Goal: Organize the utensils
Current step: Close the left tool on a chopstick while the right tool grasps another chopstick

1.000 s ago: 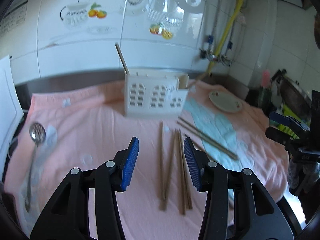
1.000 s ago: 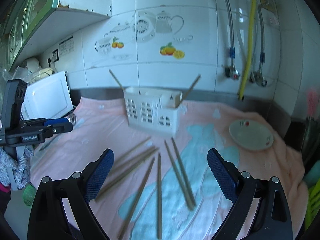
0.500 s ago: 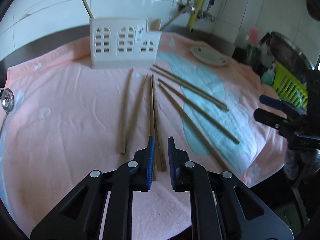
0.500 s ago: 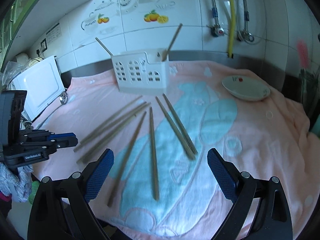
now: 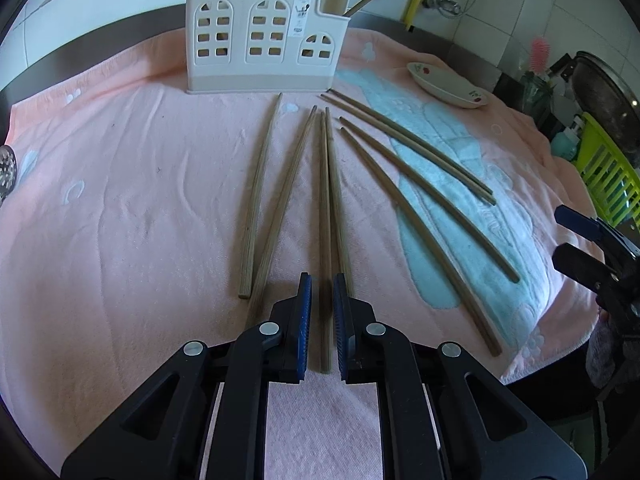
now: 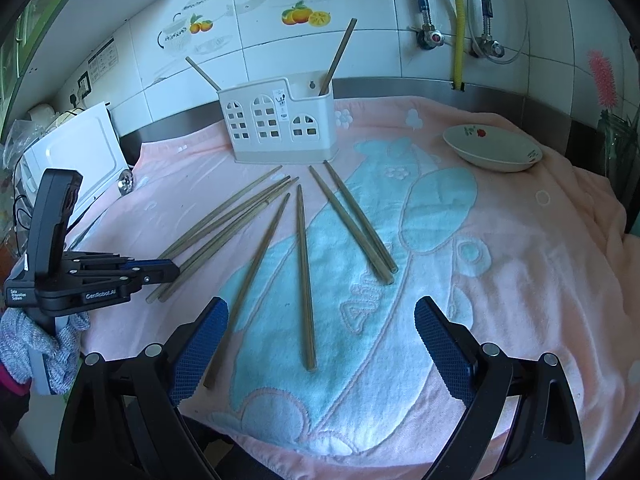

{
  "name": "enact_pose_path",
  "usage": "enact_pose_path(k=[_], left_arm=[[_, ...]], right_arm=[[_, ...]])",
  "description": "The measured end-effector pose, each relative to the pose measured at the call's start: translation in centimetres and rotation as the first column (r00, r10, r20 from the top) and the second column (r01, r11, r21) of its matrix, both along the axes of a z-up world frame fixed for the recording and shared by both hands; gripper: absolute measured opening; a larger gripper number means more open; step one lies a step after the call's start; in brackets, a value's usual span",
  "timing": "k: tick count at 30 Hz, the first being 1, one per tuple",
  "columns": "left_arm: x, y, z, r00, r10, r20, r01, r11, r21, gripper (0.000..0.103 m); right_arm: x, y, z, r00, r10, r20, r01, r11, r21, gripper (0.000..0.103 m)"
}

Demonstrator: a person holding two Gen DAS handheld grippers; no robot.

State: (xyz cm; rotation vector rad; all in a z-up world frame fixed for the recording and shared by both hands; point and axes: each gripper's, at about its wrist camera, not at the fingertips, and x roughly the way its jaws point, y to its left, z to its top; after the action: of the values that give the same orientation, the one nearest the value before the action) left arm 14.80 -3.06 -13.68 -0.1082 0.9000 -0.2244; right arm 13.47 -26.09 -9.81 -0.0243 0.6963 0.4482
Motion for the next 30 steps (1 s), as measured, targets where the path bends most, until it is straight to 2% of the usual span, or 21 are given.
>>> enact_pose_path(k=[6,10,13,16,21,27,30], left_arm=[[0.7,-0.2,-0.3,1.0,0.007,-0.005,-0.007,1.0,0.005,0.01],[0.8,-1.1,-0.3,1.0,0.0,0.007,0.0,0.998,0.065,0.01],[0.7,-1.5,-0.3,1.0,0.005,0.018,-0.006,0.995,0.103,0.009],[0.9,-1.2,-0.1,1.0,0.018,0.014,-0.019,0.996,0.087,0.006],[0.4,-1.0,0.8,0.999,0.005,0.033,-0.008,0.997,0.071,0.006],[-0.6,-0.7,3.3,0.996,-0.011,0.093,0.005,0.998,0.068,0.005],[-0.9,-0.1,4.7,0.992,-0.009,0.125,0.003,0.999,0.048,0.005]], right_arm=[[0.1,0.4,-0.4,1.0,0.008,-0.008,-0.008,1.0,0.0,0.089],[0.2,0.5,-0.8,1.0,0.013,-0.014,-0.013,1.0,0.001,0.086],[0.4,0.6,-1.0,1.0,0.015,-0.023,-0.015,1.0,0.004,0.078],[0.5,0.8,-1.3,0.999,0.019,-0.03,-0.019,1.0,0.005,0.073],[0.9,1.4,-1.9,0.998,0.035,-0.046,-0.035,0.999,0.003,0.056],[1.4,2.5,-2.5,0.997,0.056,-0.055,-0.056,0.998,0.002,0.038],[1.5,2.6,-2.7,0.997,0.05,-0.059,-0.05,0.999,-0.002,0.035]])
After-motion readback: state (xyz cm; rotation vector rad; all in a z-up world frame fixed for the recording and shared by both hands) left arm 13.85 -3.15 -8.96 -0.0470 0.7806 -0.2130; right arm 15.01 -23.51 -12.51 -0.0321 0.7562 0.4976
